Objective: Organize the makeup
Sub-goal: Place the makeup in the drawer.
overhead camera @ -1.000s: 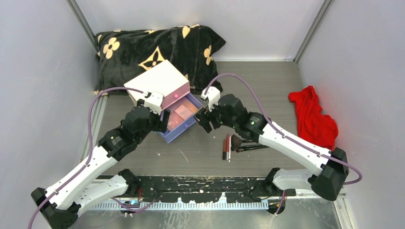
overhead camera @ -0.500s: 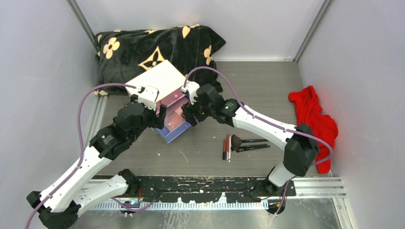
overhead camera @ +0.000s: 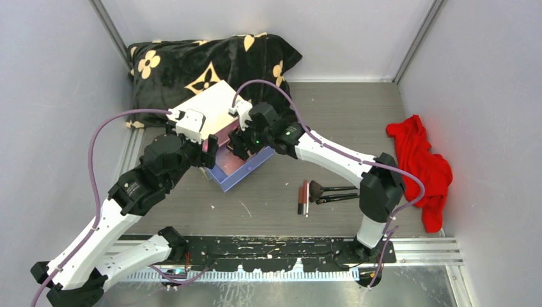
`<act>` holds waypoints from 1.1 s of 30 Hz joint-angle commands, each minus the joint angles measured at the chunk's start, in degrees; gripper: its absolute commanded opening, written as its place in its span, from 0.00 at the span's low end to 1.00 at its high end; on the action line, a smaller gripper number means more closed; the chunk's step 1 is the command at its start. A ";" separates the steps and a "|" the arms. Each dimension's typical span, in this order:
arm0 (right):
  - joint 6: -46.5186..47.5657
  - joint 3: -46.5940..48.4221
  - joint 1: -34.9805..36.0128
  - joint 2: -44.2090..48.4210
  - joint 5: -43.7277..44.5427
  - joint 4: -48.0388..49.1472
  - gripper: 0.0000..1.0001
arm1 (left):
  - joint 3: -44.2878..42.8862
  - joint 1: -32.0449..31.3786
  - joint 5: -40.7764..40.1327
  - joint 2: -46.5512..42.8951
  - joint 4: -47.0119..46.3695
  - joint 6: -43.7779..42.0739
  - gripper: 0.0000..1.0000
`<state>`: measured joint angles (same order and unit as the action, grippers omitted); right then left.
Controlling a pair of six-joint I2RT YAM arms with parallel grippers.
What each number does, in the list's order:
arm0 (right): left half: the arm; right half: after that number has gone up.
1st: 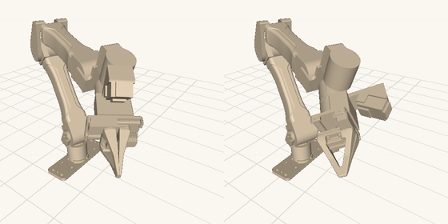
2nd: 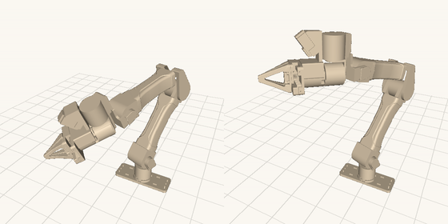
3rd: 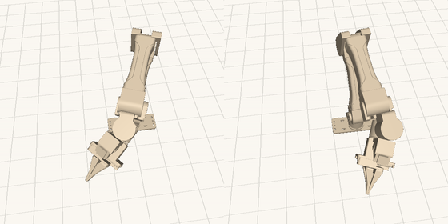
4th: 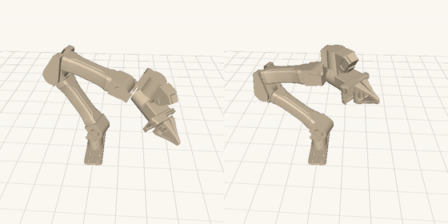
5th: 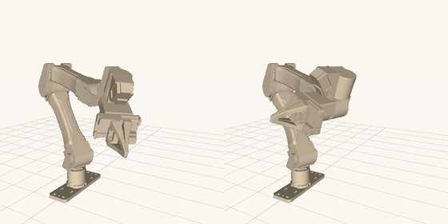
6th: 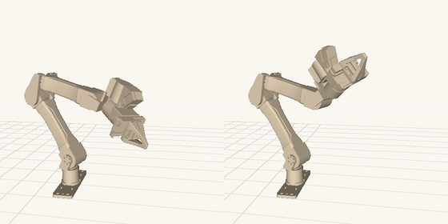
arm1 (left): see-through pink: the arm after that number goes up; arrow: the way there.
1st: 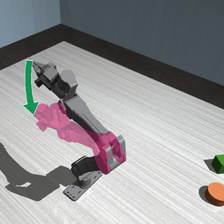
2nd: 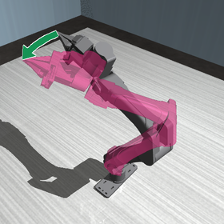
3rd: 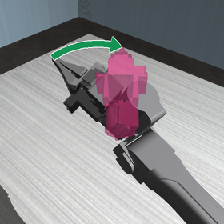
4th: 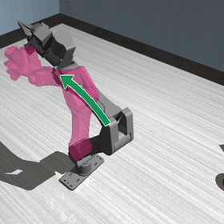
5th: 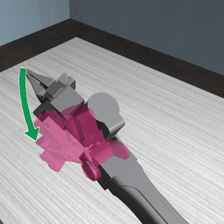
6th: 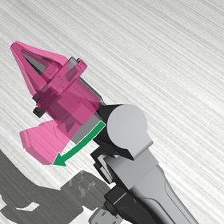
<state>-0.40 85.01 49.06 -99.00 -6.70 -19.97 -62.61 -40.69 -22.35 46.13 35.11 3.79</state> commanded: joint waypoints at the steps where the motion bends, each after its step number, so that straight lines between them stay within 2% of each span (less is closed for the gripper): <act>1: -0.65 3.51 0.87 -2.16 -3.20 2.04 0.16 | -0.31 0.28 -1.49 -0.99 -0.80 -0.89 0.83; 2: -0.69 3.59 1.08 -2.59 -3.32 2.10 0.20 | -0.13 0.22 -1.66 -1.11 -0.95 -0.89 0.83; 3: -0.69 3.58 1.31 -3.01 -3.35 2.12 0.31 | 0.05 0.25 -1.94 -1.29 -1.04 -0.97 0.84; 4: -0.71 3.63 1.45 -3.49 -3.31 2.19 0.36 | 0.25 0.26 -2.01 -1.30 -1.08 -1.04 0.84; 6: -0.80 3.65 1.56 -4.18 -3.45 2.33 0.40 | 0.42 0.22 -2.16 -1.21 -1.43 -1.09 0.85; 7: -0.82 3.59 1.57 -4.49 -3.44 2.45 0.47 | 0.36 0.25 -2.12 -0.95 -1.46 -1.07 0.85; 8: -0.86 3.54 1.57 -4.67 -3.38 2.59 0.59 | 0.26 0.27 -2.02 -0.69 -1.35 -0.99 0.85; 9: -0.85 3.48 1.57 -4.78 -3.32 2.71 0.64 | 0.22 0.28 -1.69 -0.38 -1.36 -0.90 0.85; 12: -0.53 2.81 1.57 -4.37 -2.88 3.32 0.71 | 0.12 0.27 -0.88 0.74 -1.47 -0.59 0.87; 14: -0.31 1.93 1.57 -3.56 -2.09 4.28 0.87 | 0.33 0.26 -0.56 1.41 -1.93 -0.50 0.93; 17: -0.21 0.30 1.57 -2.04 -1.00 5.73 0.99 | 0.14 0.27 -0.30 2.25 -2.39 -0.50 0.95; 26: 0.68 -2.31 1.57 5.27 1.90 6.00 1.00 | -0.11 2.24 -1.54 5.17 -5.63 -0.55 0.98; 29: 1.18 -5.05 1.59 9.93 3.66 6.16 1.00 | -0.42 5.14 0.05 7.27 -7.87 -0.47 1.00; 33: 0.73 -7.79 1.57 14.05 4.07 4.71 1.00 | -0.50 11.27 6.07 10.68 -11.64 0.99 1.00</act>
<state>-0.03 78.78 50.52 -90.89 -4.25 -17.19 -62.24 -33.95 -21.15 54.68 30.61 3.97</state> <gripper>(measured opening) 0.999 0.996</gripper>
